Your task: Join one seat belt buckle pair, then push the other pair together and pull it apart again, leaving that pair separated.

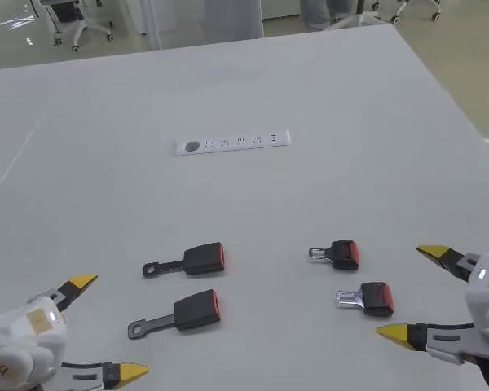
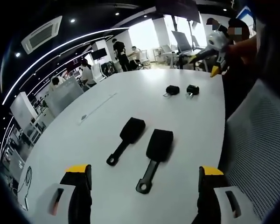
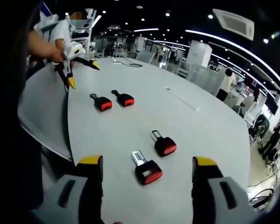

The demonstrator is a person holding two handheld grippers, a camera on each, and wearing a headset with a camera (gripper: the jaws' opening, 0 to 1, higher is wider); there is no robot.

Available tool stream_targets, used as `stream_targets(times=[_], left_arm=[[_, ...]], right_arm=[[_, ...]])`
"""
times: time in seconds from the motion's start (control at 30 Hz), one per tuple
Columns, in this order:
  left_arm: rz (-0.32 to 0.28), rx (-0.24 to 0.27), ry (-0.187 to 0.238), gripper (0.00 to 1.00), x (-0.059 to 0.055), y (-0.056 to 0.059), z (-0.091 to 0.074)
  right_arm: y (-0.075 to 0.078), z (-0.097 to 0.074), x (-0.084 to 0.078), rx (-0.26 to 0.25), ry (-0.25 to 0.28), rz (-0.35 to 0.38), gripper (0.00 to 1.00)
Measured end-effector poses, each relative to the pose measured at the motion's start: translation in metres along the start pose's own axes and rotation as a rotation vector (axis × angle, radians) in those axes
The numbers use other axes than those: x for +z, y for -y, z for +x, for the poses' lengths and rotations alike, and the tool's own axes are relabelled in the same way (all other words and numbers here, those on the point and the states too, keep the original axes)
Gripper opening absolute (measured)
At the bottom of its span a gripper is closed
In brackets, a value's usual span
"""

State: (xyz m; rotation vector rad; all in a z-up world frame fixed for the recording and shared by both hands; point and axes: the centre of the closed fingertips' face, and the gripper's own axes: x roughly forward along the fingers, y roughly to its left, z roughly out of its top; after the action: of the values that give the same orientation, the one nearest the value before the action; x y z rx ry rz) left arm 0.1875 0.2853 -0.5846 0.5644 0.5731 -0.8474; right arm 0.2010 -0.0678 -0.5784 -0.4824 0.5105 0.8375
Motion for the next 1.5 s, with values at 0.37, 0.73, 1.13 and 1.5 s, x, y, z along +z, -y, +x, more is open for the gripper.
stream_targets(times=[0.37, 0.73, 1.13, 1.5], left_arm=[[0.058, -0.072, -0.045, 0.79, 0.009, 0.004, 0.038], [0.051, -0.140, -0.106, 0.65, 0.008, 0.001, 0.077], [0.096, -0.199, -0.205, 0.54, -0.006, 0.003, 0.097], [0.112, -0.281, -0.259, 0.44, -0.014, 0.013, 0.111]], right_arm=[[-0.003, 0.014, -0.005, 0.072, -0.070, -0.009, 0.64], [-0.001, 0.035, -0.017, 0.143, -0.115, -0.072, 0.50], [0.002, 0.055, -0.053, 0.230, -0.223, -0.169, 0.40], [0.005, 0.070, -0.066, 0.288, -0.268, -0.180, 0.38]])
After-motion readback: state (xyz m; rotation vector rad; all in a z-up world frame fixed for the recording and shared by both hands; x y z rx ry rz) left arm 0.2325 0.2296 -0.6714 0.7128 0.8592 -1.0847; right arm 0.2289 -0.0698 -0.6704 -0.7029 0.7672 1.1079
